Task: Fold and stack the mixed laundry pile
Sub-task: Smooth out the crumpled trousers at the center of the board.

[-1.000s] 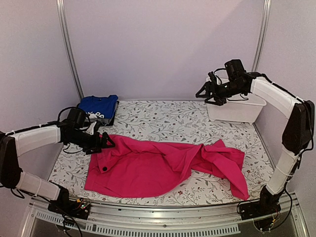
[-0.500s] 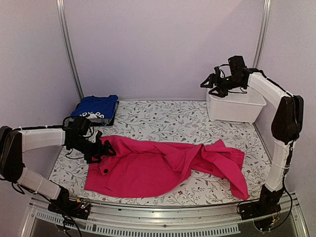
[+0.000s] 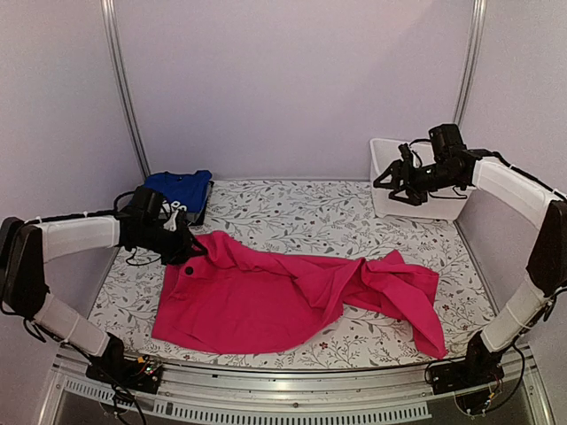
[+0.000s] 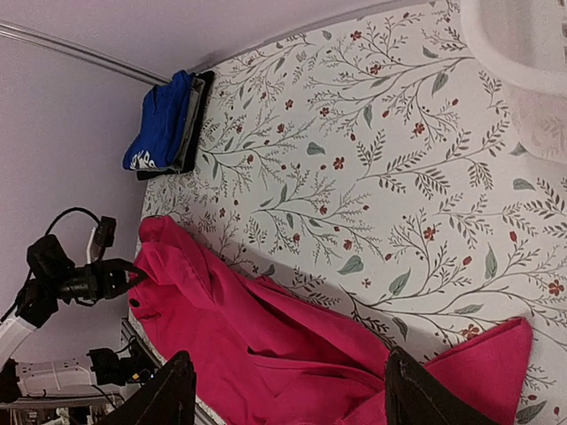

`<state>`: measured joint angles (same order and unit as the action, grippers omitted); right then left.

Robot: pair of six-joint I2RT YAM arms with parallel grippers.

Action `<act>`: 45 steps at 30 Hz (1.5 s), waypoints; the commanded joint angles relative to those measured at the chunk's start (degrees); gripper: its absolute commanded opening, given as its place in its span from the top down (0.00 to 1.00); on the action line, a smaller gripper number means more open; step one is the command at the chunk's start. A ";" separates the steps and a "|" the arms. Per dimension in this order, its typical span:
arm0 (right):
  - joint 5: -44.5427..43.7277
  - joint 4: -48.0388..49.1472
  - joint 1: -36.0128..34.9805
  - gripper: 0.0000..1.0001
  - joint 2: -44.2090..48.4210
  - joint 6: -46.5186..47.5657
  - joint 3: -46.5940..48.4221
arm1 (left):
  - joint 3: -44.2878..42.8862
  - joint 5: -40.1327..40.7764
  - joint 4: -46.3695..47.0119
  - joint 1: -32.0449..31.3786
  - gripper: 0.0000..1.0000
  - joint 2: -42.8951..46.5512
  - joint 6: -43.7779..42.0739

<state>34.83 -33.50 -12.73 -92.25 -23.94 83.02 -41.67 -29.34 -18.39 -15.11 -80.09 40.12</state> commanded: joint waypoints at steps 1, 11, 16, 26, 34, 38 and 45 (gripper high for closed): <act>-1.46 -2.87 0.10 0.29 5.72 5.90 -5.49 | -12.02 3.00 -0.39 1.65 0.91 -1.89 -2.61; -11.28 -14.42 -1.50 0.31 6.61 17.47 -13.05 | -16.44 6.03 -7.30 9.95 1.00 -8.15 -5.28; -13.50 -16.29 -1.88 0.29 4.57 19.99 -16.09 | -9.41 8.07 -9.47 11.48 1.00 -3.93 -4.48; -16.04 -13.56 -6.44 0.36 -2.71 17.99 -20.53 | -6.12 7.56 -10.65 13.99 1.00 -1.88 -6.17; -22.14 -12.25 0.59 1.00 4.40 13.15 -15.96 | -5.71 6.93 -14.59 16.53 1.00 3.09 -7.12; -22.39 -7.85 8.16 1.00 12.51 9.12 -13.73 | -6.00 6.58 -17.48 17.26 1.00 4.90 -8.67; -21.82 -2.89 12.15 1.00 16.60 8.56 -14.31 | -6.95 9.69 -20.15 19.18 1.00 7.52 -10.00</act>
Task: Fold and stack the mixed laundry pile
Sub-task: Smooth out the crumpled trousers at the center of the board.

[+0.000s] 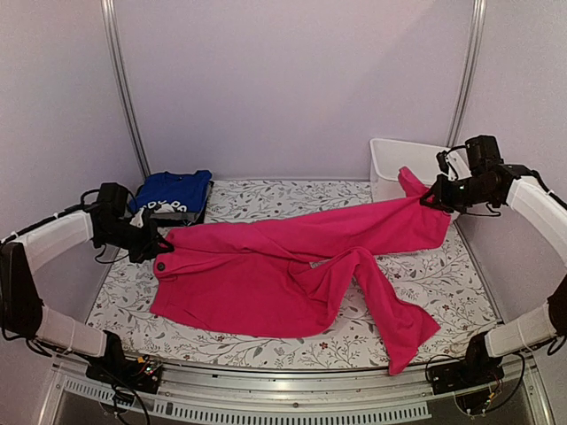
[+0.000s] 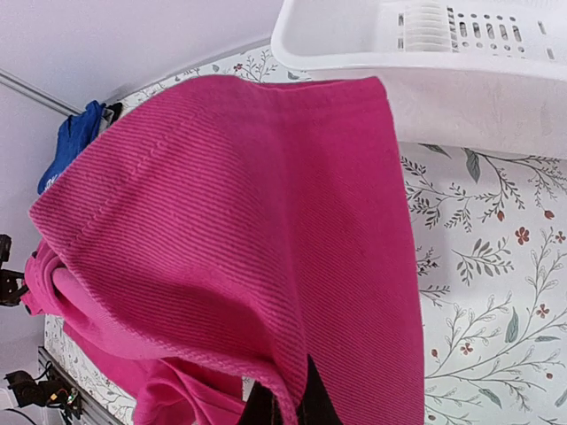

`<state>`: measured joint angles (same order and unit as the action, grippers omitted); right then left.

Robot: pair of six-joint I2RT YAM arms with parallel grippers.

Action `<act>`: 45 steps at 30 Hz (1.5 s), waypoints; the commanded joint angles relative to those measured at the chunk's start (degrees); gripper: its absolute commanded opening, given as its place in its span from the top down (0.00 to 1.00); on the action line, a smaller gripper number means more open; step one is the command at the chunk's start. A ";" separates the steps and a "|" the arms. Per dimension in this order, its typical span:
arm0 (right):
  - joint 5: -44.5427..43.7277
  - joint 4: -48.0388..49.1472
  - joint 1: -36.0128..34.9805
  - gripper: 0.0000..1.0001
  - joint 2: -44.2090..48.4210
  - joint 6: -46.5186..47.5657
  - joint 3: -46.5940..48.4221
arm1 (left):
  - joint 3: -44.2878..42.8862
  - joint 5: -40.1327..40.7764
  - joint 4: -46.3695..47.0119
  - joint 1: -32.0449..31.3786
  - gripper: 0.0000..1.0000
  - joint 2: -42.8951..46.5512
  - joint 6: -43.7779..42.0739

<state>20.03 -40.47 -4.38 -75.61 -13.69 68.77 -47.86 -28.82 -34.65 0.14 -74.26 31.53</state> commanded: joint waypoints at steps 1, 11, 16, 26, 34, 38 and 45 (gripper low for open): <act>-6.71 4.13 3.85 1.00 -0.41 -1.67 -0.97 | -0.68 9.55 -4.19 4.74 1.00 1.95 -1.63; -2.92 -2.59 4.87 0.49 -6.45 -3.29 -3.95 | -0.26 8.07 -6.06 6.15 1.00 0.25 -5.43; -0.50 1.83 7.02 0.35 -5.35 -4.47 -3.84 | -2.09 11.37 -5.46 8.49 1.00 -2.20 -5.11; 7.01 5.91 4.88 0.28 -7.82 4.48 -9.93 | -9.12 11.33 0.30 10.09 0.40 1.49 -10.00; 6.66 11.87 2.72 0.15 -13.76 -1.80 -15.37 | -11.32 11.34 13.05 -10.03 0.00 1.31 -13.30; 9.53 16.68 2.73 0.12 -18.46 -5.41 -15.33 | -17.23 14.08 16.77 -21.98 0.00 -7.65 -17.61; 25.08 25.46 2.00 0.75 -27.56 -9.87 -11.30 | -31.49 14.53 17.37 -34.46 0.00 -22.30 -25.61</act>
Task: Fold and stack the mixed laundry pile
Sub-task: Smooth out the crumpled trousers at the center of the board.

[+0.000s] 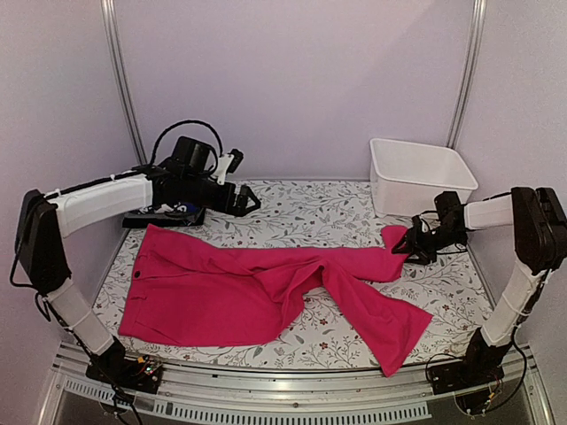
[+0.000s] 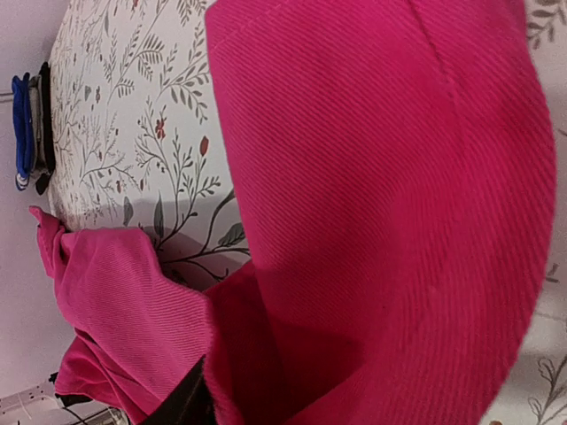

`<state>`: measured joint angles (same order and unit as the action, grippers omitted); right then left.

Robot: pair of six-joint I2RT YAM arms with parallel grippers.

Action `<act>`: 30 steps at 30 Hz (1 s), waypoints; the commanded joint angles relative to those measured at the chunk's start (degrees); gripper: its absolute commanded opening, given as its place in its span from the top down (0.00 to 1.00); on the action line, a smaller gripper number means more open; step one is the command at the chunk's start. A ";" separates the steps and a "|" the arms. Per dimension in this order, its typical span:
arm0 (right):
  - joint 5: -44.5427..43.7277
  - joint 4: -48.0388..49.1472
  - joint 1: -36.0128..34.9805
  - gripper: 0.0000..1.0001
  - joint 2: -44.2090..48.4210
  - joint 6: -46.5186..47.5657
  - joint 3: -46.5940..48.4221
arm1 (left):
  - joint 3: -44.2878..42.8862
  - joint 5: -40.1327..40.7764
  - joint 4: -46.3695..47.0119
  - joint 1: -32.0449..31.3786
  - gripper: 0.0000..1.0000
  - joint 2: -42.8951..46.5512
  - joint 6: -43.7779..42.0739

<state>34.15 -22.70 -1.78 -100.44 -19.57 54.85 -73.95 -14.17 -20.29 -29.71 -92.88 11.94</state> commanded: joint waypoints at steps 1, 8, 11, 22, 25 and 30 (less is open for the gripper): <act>12.61 9.01 -1.38 0.85 -1.39 -5.10 2.71 | -6.88 -0.32 3.63 -6.11 0.00 -4.62 -7.45; 13.20 19.04 -10.18 1.00 13.73 -25.76 5.39 | -9.08 0.60 12.34 -16.13 0.00 -7.25 -16.87; 7.95 17.76 -13.65 1.00 15.84 -28.46 9.89 | -9.62 0.97 15.95 -19.28 0.00 -7.93 -17.85; 0.50 18.98 -23.87 1.00 13.20 -34.44 22.99 | -12.62 17.74 29.42 -27.61 0.00 -13.33 -21.78; -1.40 18.16 -25.50 1.00 12.76 -34.77 24.85 | -15.72 19.79 28.74 -27.67 0.00 -15.83 -20.99; -2.11 16.22 -25.99 0.99 12.42 -35.22 26.80 | -15.95 24.70 28.58 -27.42 0.28 -15.57 -19.84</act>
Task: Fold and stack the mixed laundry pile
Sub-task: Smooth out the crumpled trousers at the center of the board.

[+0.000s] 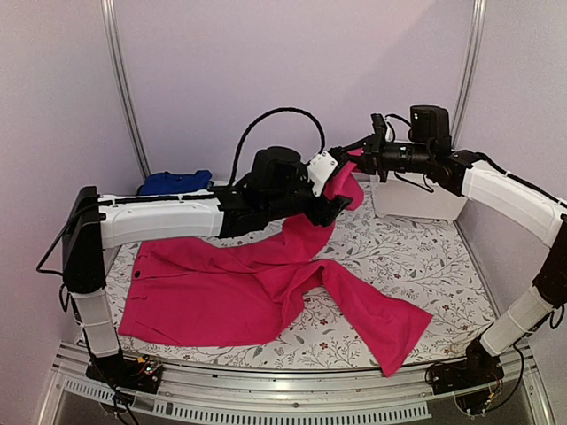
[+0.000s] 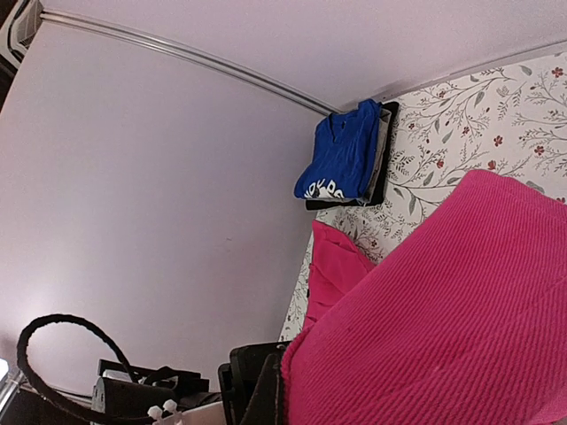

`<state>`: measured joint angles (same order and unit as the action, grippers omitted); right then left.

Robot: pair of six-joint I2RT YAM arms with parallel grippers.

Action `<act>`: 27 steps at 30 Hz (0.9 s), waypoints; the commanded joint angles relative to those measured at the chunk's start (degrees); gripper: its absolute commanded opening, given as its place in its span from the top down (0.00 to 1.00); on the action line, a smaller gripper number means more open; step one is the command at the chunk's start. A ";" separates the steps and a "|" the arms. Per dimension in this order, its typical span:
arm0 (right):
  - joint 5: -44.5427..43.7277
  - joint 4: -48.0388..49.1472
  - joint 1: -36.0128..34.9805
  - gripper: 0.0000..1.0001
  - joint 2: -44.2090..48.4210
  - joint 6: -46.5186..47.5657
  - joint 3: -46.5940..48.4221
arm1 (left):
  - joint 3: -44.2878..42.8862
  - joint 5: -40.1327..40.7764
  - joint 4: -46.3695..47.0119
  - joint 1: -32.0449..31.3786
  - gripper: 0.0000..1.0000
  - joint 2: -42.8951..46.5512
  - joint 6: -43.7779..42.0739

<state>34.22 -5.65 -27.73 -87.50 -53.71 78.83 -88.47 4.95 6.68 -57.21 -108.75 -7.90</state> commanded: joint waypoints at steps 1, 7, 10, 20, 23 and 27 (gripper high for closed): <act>-1.92 -0.86 -0.17 0.99 -0.56 -1.28 2.97 | -1.10 5.45 1.73 0.27 0.39 0.95 0.19; 1.38 -3.20 1.04 0.75 -0.31 1.72 5.05 | -0.88 -5.42 -2.41 2.96 1.00 6.58 3.40; 2.36 -7.85 4.41 0.31 1.01 10.07 7.50 | -1.60 -25.78 -6.41 7.33 1.00 9.60 9.31; -10.52 -10.06 -3.60 0.08 20.63 54.88 -3.90 | 5.03 -67.42 -5.77 21.58 1.00 16.43 33.73; -13.67 -14.46 -8.78 0.08 21.76 62.36 -4.67 | 5.69 -73.57 -6.41 22.52 1.00 17.14 36.00; -17.89 -17.47 -16.82 0.08 22.07 68.43 -8.15 | 8.72 -79.01 1.54 23.82 1.00 18.77 42.82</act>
<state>22.98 -17.43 -39.27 -64.38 2.90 75.22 -82.35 -62.26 0.97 -34.52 -92.84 26.00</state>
